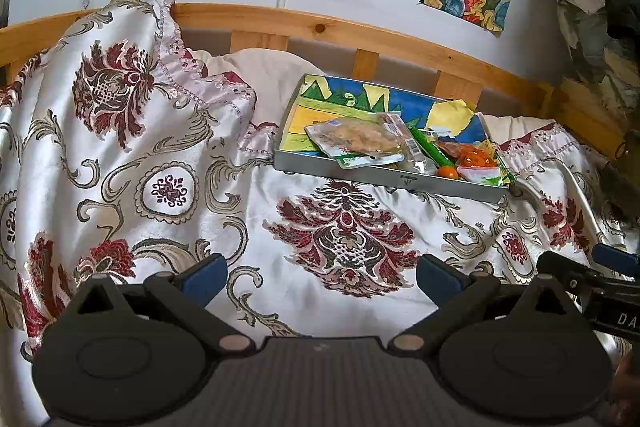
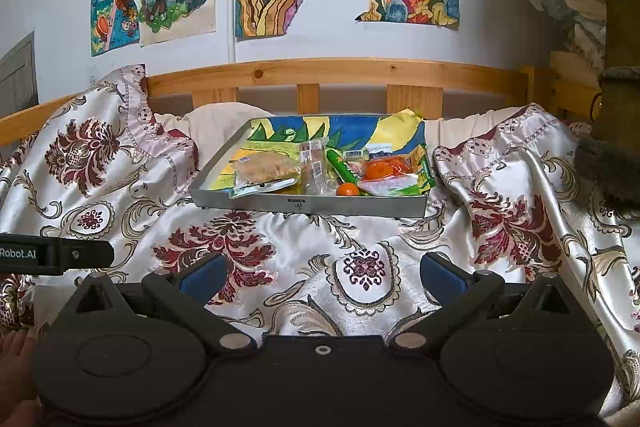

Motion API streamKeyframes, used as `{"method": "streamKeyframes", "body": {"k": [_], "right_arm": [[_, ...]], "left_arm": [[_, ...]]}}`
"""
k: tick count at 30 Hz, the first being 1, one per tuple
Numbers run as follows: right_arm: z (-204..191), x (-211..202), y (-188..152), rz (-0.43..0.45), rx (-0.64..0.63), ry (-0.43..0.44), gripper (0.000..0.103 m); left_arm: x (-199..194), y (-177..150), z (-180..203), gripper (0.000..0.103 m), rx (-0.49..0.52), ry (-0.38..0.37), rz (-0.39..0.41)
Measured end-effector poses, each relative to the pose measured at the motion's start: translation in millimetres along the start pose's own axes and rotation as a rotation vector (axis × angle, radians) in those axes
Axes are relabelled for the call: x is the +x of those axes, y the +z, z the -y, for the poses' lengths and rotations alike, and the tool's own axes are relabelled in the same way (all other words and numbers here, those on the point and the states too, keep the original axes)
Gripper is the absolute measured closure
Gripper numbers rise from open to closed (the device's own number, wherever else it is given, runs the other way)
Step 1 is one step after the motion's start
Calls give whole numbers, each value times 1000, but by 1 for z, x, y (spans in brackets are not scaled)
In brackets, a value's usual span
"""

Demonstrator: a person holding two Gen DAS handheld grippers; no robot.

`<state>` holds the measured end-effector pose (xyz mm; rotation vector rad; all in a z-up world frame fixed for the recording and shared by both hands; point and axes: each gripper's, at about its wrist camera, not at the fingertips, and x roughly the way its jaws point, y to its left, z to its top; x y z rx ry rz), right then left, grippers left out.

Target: Organize snacks

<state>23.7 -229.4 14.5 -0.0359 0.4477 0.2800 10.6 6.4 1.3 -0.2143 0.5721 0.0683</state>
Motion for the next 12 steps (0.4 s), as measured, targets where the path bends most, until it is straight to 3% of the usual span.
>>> {"method": "streamKeyframes", "body": {"k": [12], "right_arm": [[-1, 1, -2, -5, -1, 0, 1]], "left_arm": [[0, 0, 0, 1, -1, 5, 0]]}}
